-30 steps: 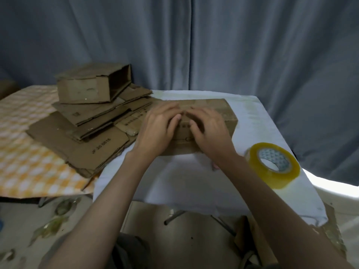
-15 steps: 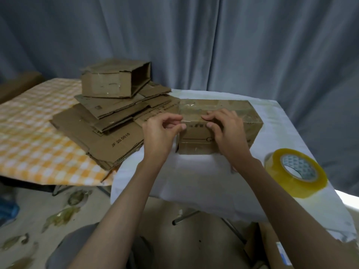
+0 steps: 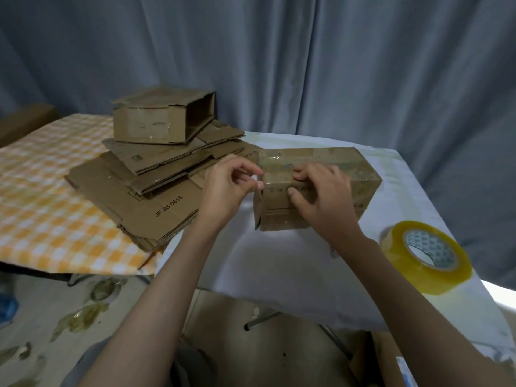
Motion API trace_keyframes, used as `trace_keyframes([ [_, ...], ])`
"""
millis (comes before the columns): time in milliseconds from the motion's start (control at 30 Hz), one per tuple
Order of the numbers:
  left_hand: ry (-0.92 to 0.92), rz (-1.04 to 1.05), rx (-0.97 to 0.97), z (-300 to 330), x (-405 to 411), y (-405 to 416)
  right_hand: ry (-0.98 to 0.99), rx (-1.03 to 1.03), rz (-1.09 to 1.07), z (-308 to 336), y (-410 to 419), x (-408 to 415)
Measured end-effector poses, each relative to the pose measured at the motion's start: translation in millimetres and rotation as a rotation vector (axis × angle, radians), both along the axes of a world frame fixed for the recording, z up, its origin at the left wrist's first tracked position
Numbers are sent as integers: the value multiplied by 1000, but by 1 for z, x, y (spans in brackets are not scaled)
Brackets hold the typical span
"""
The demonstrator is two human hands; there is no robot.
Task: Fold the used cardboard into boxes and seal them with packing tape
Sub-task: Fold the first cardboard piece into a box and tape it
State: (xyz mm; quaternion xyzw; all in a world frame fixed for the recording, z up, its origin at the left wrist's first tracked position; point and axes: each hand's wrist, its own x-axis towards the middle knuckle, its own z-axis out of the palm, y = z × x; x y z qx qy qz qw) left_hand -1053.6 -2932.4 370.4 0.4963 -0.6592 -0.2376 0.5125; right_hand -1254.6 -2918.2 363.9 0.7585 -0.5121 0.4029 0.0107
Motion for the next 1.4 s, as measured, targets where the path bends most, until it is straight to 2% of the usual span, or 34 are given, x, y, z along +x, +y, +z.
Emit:
trace_keyframes([
  [167,100,34,68,-7,-2,2,17,-46,-64,-3,-6,6],
  [267,33,37,55,-9,-18,10,9,-60,-61,-4,-8,7],
  [367,13,-23,212,-14,-46,21,7,-66,-58,-4,-8,7],
  [467,173,-59,345,-16,-61,27,8,-66,-62,-4,-7,6],
  [533,236,-56,359,-17,-60,24,10,-64,-63,-4,-6,7],
  [700,182,119,292,-7,-38,-5,-4,-53,-49,-2,-4,6],
  [800,94,33,301,-3,-37,-22,-5,-49,-42,-2,-4,5],
  [900,106,-70,382,-8,-42,-31,-6,-43,-49,-1,-4,5],
  [1100,92,82,252,-4,-33,-52,-36,-28,-10,-1,-2,5],
  [1300,21,54,178,1,-38,-61,-37,-32,-2,-1,2,-2],
  [1400,-102,80,75,6,-40,-57,-45,-37,-12,-2,2,-4],
])
